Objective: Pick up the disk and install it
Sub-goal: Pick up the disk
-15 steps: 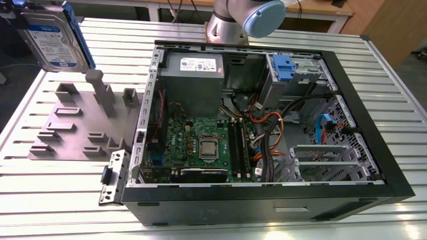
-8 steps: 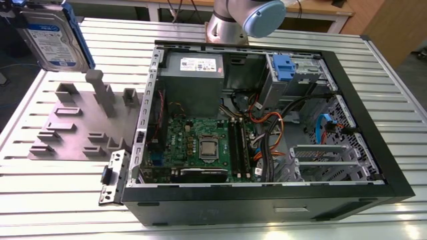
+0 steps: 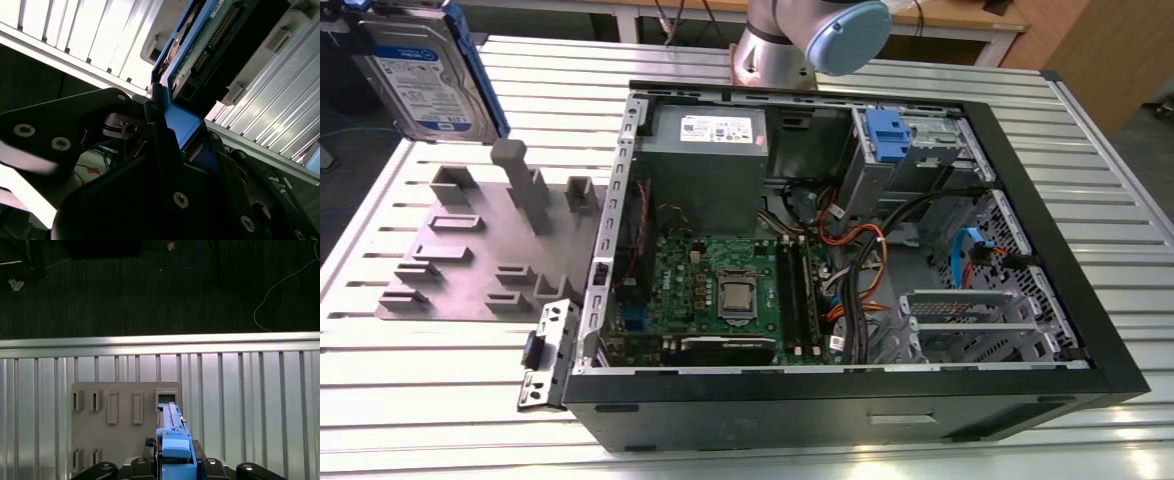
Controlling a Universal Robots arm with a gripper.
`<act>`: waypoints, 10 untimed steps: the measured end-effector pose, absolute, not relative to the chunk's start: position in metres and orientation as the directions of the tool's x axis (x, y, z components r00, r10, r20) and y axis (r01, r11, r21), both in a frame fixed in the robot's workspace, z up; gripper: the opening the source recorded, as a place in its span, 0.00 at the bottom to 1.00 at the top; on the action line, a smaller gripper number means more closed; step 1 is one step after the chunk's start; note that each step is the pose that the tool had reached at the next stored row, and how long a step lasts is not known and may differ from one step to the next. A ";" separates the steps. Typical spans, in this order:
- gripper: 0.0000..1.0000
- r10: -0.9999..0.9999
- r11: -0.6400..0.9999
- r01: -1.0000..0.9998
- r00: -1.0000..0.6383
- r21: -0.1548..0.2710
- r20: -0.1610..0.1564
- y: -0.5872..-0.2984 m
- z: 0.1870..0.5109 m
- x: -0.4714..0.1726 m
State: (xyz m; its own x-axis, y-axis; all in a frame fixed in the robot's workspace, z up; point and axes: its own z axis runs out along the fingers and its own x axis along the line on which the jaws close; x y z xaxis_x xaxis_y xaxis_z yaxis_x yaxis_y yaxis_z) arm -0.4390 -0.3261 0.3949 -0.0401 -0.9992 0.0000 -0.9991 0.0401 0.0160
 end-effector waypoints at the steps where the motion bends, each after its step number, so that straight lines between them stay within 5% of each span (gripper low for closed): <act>1: 0.37 -0.999 0.040 -0.999 -0.040 0.016 0.000 -0.326 0.395 -0.439; 10: 0.37 -0.999 0.040 -0.999 -0.040 0.016 0.000 -0.326 0.399 -0.439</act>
State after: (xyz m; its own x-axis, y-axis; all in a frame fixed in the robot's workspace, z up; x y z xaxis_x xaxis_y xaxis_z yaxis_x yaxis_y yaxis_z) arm -0.4390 -0.3260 0.3994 -0.0401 -0.9992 0.0000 -0.9991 0.0401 0.0160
